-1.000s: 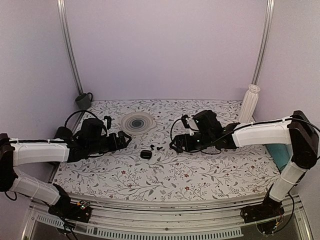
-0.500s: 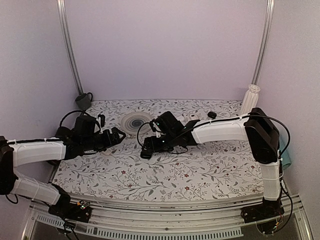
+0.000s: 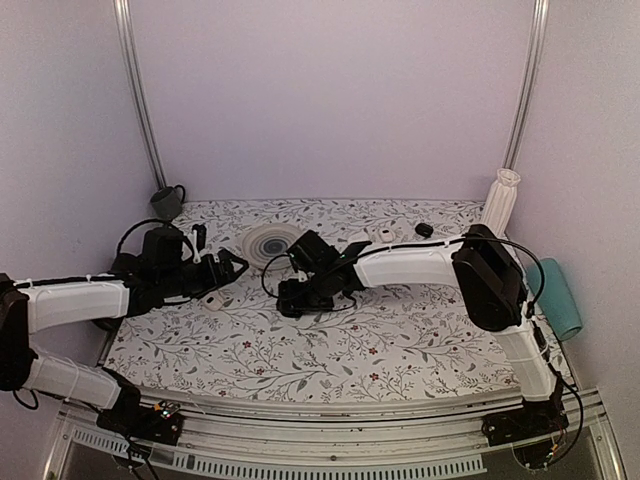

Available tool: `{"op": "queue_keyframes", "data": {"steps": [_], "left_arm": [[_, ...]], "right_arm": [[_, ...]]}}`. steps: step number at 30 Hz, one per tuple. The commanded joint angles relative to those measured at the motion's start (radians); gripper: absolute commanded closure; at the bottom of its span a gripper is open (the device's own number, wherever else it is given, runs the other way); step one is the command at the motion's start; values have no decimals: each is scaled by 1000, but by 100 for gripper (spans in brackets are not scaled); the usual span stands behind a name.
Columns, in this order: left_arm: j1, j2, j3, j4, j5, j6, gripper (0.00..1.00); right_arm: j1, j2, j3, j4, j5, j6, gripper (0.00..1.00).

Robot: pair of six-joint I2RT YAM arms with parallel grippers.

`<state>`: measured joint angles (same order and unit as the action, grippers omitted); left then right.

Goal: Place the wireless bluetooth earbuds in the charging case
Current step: Move the charging case to the center of the board.

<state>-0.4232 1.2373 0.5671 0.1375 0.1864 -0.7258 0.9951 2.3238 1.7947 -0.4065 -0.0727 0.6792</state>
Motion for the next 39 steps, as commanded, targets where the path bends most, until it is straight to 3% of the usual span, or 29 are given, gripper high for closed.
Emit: {"op": "queue_keyframes", "data": {"steps": [1,9,16,27,33,39], "left_arm": [[27,-3,-9,33,53,21,4],[52,-18,-18,35,92,35,4],[59,-22,-13,24,116,50,4],[63,2,-34,67,164,31,4],[62,25,-83,152,229,-58,4],[50,92,-165,343,304,-224,8]], "right_arm": [[26,79,93,-92,59,6,27],[65,196,258,-266,204,-35,29],[89,227,271,-345,323,-71,29],[95,226,248,-280,340,-128,40],[93,92,41,-119,307,-142,49],[83,-171,-329,226,238,-134,50]]}}
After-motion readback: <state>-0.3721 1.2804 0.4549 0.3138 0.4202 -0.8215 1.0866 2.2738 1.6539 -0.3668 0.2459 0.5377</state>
